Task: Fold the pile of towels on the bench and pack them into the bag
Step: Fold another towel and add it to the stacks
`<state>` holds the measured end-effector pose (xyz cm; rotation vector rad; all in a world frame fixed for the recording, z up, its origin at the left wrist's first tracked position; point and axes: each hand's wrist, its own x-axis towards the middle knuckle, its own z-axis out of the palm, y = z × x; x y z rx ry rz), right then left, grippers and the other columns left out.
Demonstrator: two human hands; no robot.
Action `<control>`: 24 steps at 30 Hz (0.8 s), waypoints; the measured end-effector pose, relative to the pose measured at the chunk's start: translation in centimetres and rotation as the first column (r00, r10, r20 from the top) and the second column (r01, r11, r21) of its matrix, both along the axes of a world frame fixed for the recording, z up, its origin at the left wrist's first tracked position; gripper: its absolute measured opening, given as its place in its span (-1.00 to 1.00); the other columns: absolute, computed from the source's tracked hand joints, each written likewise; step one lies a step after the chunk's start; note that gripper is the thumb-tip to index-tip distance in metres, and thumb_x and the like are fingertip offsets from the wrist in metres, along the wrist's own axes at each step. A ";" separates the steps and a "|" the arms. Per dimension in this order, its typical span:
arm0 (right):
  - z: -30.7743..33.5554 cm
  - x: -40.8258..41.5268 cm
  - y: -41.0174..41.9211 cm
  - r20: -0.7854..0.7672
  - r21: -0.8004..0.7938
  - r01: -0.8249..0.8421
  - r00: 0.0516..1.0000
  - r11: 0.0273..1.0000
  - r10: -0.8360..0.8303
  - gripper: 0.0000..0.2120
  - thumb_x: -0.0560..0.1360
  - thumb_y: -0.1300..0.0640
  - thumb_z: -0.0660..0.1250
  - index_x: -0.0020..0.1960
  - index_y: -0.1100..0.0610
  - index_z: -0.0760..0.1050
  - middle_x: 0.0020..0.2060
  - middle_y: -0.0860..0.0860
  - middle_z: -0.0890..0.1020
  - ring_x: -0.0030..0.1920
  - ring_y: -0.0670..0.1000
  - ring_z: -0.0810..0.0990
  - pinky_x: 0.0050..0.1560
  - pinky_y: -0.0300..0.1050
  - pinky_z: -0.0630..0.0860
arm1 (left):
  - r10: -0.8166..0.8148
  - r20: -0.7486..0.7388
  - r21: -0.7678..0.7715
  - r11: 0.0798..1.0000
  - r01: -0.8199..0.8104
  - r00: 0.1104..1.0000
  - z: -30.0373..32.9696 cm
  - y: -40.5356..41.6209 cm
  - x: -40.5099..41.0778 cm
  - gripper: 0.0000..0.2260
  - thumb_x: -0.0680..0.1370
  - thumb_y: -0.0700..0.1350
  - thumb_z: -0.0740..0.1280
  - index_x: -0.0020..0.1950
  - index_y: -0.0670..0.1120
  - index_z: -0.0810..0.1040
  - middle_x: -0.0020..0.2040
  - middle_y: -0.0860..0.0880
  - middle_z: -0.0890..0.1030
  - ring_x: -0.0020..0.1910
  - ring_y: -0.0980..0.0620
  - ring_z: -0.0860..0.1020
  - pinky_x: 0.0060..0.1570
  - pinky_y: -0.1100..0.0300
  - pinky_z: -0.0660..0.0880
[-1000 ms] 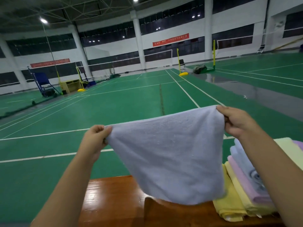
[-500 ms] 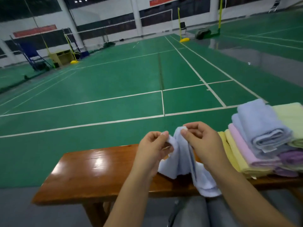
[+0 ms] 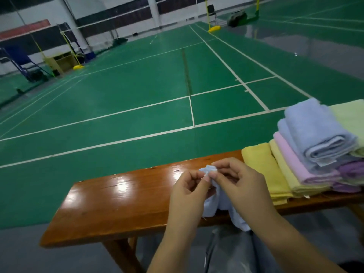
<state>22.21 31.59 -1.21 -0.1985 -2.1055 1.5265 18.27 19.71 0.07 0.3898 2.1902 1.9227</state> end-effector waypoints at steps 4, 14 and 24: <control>0.0 0.1 0.2 -0.020 0.000 -0.014 1.000 1.000 0.014 -0.80 0.45 0.10 0.41 -0.08 -0.20 0.50 -0.12 -0.26 0.64 -0.08 -0.27 0.62 -0.07 -0.44 0.50 | 0.009 -0.002 0.025 1.000 -0.009 1.000 0.3 0.1 0.4 -0.90 0.57 -0.20 0.33 -0.05 -0.12 0.64 -0.15 -0.04 0.69 -0.12 0.07 0.64 -0.10 0.25 0.59; -0.9 -0.2 1.1 -0.018 0.205 -0.085 0.996 0.975 0.091 -0.72 0.49 0.15 0.40 0.14 -0.11 0.51 -0.03 -0.15 0.65 0.05 -0.29 0.56 0.05 -0.46 0.45 | 0.011 0.033 0.125 0.992 -0.015 0.999 0.5 -0.3 0.7 -0.79 0.56 -0.35 0.27 -0.03 -0.13 0.68 -0.10 -0.07 0.71 -0.04 0.01 0.67 -0.02 0.21 0.60; 2.2 -0.7 2.7 -0.078 -0.221 -0.260 0.965 0.940 0.249 -0.79 0.45 0.35 0.38 -0.03 0.07 0.54 -0.10 -0.07 0.69 -0.04 -0.12 0.66 0.00 -0.30 0.53 | -0.006 -0.424 -0.191 0.978 -0.083 0.906 -1.7 -3.1 -3.1 -0.57 0.48 -0.24 0.43 0.20 0.21 0.46 0.17 0.27 0.51 0.18 0.32 0.47 0.09 0.45 0.41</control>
